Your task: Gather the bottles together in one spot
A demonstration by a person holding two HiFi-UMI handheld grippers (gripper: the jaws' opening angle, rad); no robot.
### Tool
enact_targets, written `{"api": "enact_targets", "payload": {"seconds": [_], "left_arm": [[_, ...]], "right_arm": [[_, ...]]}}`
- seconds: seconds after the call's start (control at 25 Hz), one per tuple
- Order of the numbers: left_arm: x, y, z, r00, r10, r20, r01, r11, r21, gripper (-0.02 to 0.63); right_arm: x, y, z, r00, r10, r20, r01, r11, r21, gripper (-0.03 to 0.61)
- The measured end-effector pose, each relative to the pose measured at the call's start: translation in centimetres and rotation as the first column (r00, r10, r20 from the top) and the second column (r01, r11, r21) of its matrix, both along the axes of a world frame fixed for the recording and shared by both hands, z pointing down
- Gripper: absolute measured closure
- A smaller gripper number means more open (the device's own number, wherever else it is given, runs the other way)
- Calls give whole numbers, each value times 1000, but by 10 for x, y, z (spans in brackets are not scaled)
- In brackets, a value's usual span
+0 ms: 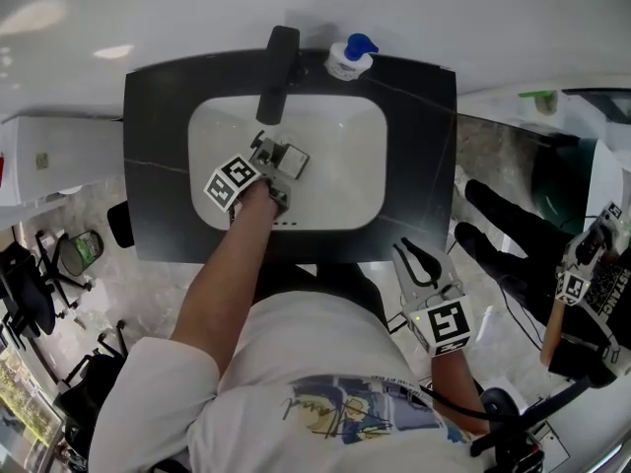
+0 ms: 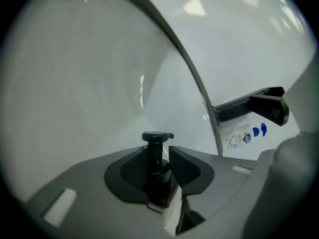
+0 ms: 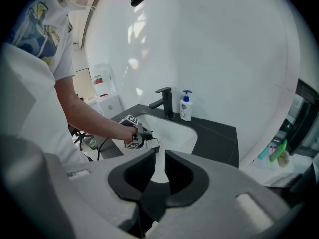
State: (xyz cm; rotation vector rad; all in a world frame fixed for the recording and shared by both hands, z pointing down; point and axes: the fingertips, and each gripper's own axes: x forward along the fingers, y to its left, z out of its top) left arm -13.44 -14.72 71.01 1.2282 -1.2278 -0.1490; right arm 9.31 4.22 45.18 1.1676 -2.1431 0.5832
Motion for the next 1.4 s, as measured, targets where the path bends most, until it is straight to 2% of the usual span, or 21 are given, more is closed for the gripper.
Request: {"api": "enact_targets", "payload": {"seconds": [0.04, 0.08, 0.16, 0.32, 0.44, 0.6, 0.88, 1.12, 1.24, 1.4], "left_arm": [[4, 0, -8, 999, 23, 30, -24, 999, 29, 522], [8, 0, -16, 996, 52, 66, -56, 997, 58, 535], [17, 1, -26, 986, 109, 129, -123, 987, 101, 535], [29, 4, -36, 955, 187, 231, -222, 966, 134, 535], [40, 8, -44, 907, 261, 331, -322, 936, 143, 535], [49, 11, -55, 826, 325, 459, -429, 892, 140, 535], [79, 13, -93, 723, 390, 571, -579, 792, 192, 535], [108, 16, -137, 641, 415, 646, -687, 685, 241, 535], [126, 14, -160, 620, 421, 662, -721, 638, 270, 535], [151, 8, -186, 607, 421, 674, -746, 594, 302, 534]], "right_arm": [[1, 0, 0, 1000, 2, 3, -2, 1000, 3, 518], [2, 0, 0, 1000, 4, 5, -4, 1000, 7, 518], [6, 1, 1, 1000, 11, 9, -11, 1000, 9, 518], [14, 6, 1, 1000, 8, 16, -8, 1000, 21, 518], [17, 8, -1, 1000, 3, 21, -4, 1000, 26, 518], [26, 7, -3, 1000, 0, 17, 0, 999, 39, 518], [38, 6, -4, 999, 2, 41, -4, 999, 48, 518], [53, 3, -4, 998, 16, 58, -19, 998, 59, 518], [57, -1, -7, 997, 20, 76, -26, 997, 77, 518], [63, -5, -11, 996, 20, 89, -29, 995, 97, 518]]}}
